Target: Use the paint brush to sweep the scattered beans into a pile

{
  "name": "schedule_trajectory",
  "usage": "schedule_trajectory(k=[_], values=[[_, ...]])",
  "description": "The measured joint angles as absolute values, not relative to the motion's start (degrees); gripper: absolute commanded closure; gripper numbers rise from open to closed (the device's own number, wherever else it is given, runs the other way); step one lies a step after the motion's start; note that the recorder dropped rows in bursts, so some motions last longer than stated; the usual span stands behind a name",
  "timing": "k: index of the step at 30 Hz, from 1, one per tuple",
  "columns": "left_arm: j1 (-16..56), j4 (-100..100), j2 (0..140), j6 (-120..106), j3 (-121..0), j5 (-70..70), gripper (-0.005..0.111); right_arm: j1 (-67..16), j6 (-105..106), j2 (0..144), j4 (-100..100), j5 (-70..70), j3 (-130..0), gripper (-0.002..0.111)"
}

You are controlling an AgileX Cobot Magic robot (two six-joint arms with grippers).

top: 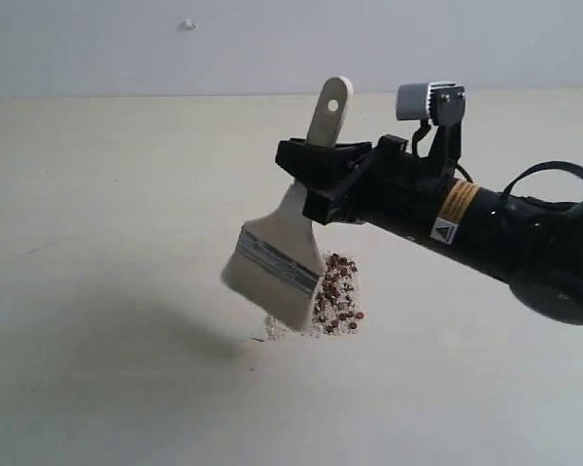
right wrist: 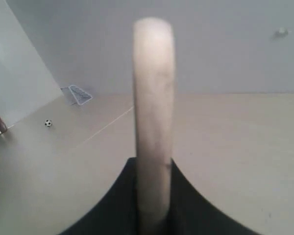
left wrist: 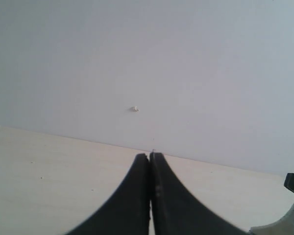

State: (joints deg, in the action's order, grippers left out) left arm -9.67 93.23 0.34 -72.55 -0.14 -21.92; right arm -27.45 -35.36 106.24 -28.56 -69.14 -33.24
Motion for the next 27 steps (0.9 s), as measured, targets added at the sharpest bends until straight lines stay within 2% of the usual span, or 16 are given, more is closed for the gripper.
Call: schedule_trajectory(k=[14,27], values=[[-9.67,93.23,0.34,-72.55,-0.14,-21.92,0.107,-51.59,-8.85,106.24,16.15,-64.53,-33.24,0.108],[-9.67,93.23,0.34,-72.55,-0.14,-21.92,0.107,-54.60,-4.63,107.64,23.55,-64.86,-33.24,0.108]])
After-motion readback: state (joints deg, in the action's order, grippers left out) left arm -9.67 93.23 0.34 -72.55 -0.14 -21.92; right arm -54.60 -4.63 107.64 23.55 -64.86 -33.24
